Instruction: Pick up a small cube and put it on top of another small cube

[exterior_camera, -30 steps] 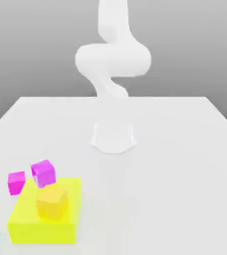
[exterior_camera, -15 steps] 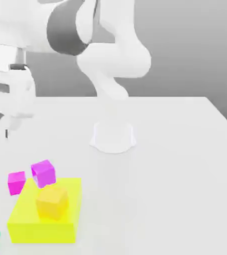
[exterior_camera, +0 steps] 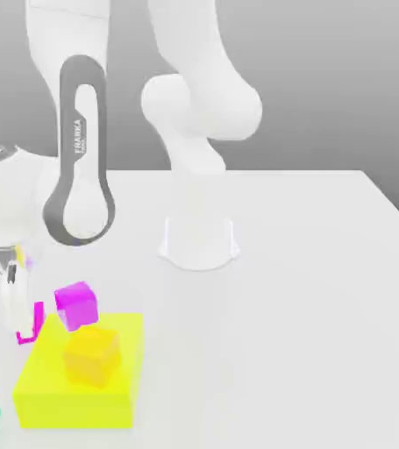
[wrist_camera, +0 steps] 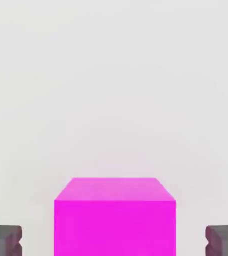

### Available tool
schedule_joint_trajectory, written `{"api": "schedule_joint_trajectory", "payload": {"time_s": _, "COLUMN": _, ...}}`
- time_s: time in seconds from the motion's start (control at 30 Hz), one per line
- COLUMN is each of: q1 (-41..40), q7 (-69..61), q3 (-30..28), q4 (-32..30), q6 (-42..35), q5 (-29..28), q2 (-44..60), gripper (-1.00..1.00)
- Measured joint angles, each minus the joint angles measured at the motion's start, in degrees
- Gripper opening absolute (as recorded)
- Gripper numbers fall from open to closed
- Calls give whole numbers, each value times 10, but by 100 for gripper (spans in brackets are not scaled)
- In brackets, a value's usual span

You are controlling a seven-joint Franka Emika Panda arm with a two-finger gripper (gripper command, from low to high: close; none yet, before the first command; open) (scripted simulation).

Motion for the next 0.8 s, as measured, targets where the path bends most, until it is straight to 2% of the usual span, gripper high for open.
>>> {"api": "schedule_joint_trajectory", "payload": {"time_s": 0.17, "q1": -6, "q7": 0, "q3": 6, "q4": 1, "q6": 4, "q5": 0, "q2": 5, "gripper": -100}}
{"api": "schedule_joint_trajectory", "payload": {"time_s": 0.37, "q1": 39, "q7": 79, "q3": -62, "q4": -24, "q6": -80, "q5": -104, "q2": -106, "gripper": -100}}
{"api": "schedule_joint_trajectory", "payload": {"time_s": 0.7, "q1": 205, "q7": 128, "q3": 34, "q4": 79, "q6": -312, "q5": -169, "q2": -238, "gripper": -100}}
{"api": "schedule_joint_trajectory", "payload": {"time_s": 0.8, "q1": 215, "q7": 128, "q3": 39, "q4": 77, "q6": -273, "q5": -169, "q2": -201, "gripper": -100}}
